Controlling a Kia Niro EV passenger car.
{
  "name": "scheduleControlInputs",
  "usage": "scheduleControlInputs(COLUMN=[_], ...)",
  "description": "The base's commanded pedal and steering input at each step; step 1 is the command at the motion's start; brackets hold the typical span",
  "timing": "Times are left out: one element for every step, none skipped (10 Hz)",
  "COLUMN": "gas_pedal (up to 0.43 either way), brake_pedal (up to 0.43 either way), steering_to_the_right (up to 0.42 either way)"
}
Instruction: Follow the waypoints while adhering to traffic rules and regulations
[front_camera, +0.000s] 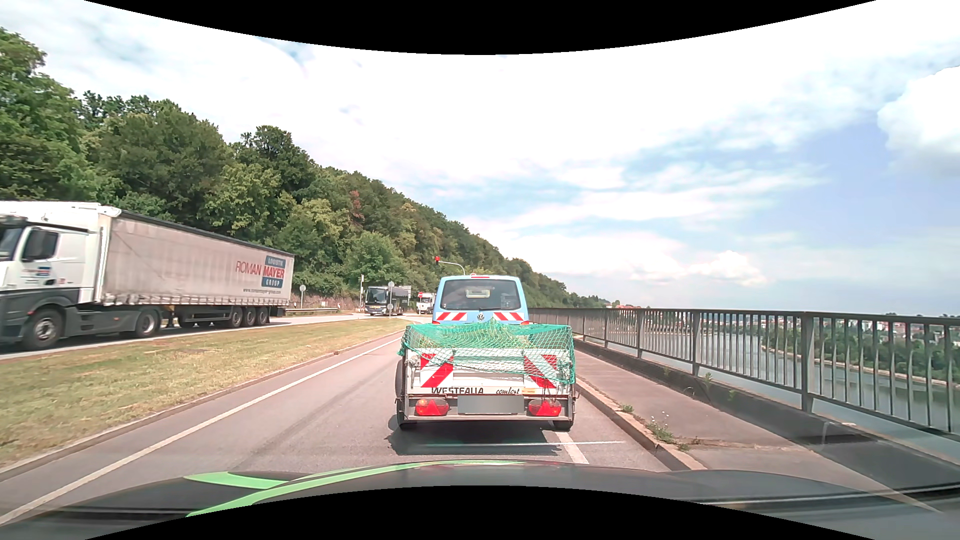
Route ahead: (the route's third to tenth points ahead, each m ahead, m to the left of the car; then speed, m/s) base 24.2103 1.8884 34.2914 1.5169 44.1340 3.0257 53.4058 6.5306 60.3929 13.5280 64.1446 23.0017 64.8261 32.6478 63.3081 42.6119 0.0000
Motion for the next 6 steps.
scheduleControlInputs(gas_pedal=[0.000,0.000,0.000,0.000,0.000,0.000], brake_pedal=[0.311,0.311,0.311,0.311,0.311,0.311], steering_to_the_right=[-0.003,-0.003,-0.003,-0.003,-0.003,-0.003])
